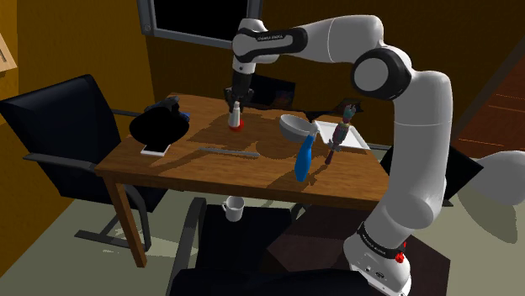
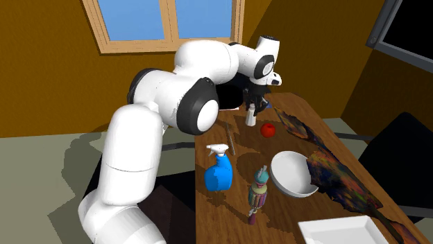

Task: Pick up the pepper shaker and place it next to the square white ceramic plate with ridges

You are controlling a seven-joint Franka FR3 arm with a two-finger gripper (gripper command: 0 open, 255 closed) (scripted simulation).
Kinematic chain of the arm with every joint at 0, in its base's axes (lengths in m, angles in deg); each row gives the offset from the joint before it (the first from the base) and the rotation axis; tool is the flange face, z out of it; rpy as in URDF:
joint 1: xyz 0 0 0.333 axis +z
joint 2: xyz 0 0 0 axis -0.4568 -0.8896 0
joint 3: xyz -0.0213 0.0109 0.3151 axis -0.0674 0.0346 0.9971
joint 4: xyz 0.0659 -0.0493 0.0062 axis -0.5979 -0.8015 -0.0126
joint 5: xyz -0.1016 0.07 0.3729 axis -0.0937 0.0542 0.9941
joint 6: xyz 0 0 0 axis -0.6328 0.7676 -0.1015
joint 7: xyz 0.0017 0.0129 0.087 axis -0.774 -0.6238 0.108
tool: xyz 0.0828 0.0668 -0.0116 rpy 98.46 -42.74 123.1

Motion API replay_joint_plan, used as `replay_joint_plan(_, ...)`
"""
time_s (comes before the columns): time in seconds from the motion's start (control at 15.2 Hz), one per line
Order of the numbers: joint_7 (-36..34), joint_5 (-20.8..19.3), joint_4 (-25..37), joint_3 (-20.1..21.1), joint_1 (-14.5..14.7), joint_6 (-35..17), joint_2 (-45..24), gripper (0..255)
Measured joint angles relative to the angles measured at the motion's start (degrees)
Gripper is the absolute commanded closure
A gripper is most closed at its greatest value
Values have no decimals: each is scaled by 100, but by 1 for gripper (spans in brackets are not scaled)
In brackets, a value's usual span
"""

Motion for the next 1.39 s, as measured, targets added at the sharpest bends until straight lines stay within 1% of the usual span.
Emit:
replay_joint_plan(0.66,-60,-15,716,-3,-10,752,38,255)
replay_joint_plan(1.12,-108,-25,1337,-1,-13,1285,-48,255)
replay_joint_plan(1.19,-62,-18,1225,-12,-46,1265,37,255)
replay_joint_plan(1.25,3,-6,983,-29,-92,1205,211,255)
replay_joint_plan(1.39,174,19,364,-76,-205,1036,648,255)
